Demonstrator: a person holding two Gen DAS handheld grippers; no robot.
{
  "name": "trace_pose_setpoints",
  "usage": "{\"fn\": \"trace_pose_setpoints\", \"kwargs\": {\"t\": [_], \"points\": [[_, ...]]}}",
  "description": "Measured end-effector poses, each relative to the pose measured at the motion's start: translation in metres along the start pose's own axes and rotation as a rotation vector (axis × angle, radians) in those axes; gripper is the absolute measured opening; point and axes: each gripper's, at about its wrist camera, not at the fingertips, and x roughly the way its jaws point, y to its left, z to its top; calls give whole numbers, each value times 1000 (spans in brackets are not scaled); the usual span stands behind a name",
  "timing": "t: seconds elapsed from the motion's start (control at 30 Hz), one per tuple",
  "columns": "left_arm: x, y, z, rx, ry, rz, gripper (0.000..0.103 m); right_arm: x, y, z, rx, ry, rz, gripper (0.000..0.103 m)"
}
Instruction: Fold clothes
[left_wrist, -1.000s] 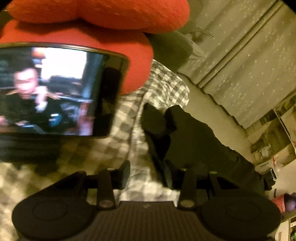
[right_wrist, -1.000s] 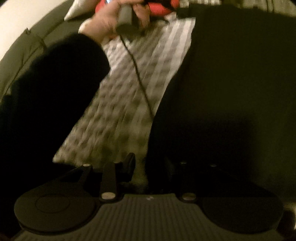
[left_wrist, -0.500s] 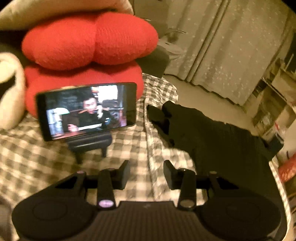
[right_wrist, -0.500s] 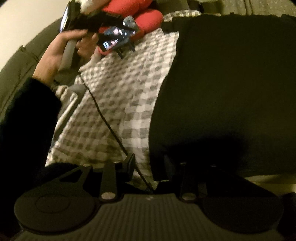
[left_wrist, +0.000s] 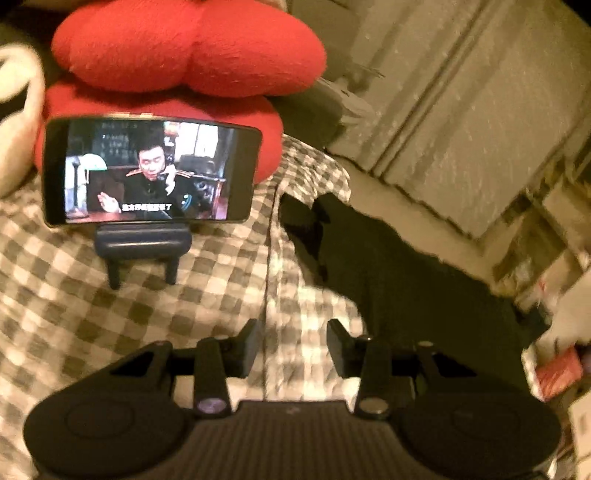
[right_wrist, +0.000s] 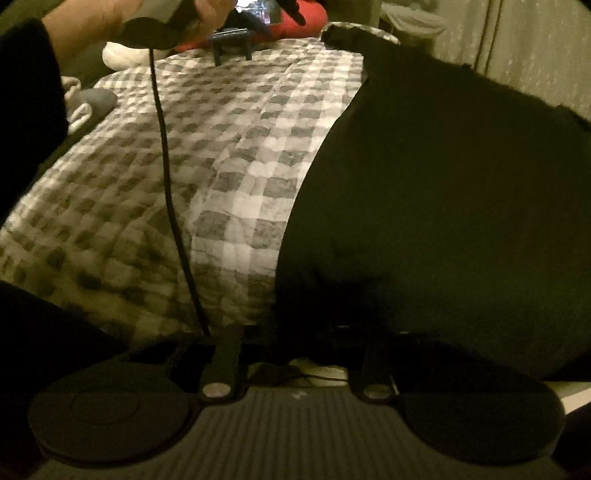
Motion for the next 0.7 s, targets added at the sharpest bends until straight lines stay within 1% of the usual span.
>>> {"fn": "trace_pose_setpoints", "kwargs": {"t": [0.07, 0.17, 0.23, 0.33, 0.37, 0.43, 0.5, 0.53, 0.63, 0.7], "points": [[8, -1, 4, -23, -3, -15, 41, -6, -7, -1, 19, -8, 30, 3], [22, -4, 9, -60, 2, -43, 45, -37, -23, -7, 33, -84, 102, 3], [35, -5, 12, -89, 6, -47, 45, -56, -30, -12, -9, -139, 129, 3], [52, -9, 14, -120, 7, -38, 47, -61, -31, -10, -44, -153, 179, 3], [56, -10, 15, -128, 6, -36, 49, -63, -31, -10, -56, -158, 196, 3], [61, -12, 16, -133, -5, -38, 50, -66, -32, -9, -79, -167, 230, 3], [68, -13, 18, -144, -12, -47, 55, -69, -32, -8, -104, -176, 261, 3], [71, -14, 19, -150, -15, -52, 55, -67, -29, -7, -126, -175, 261, 3], [81, -14, 21, -176, -20, -40, 55, -56, -29, -6, -147, -146, 285, 3], [85, -15, 23, -189, -29, -48, 56, -49, -32, -6, -162, -123, 301, 3]]}}
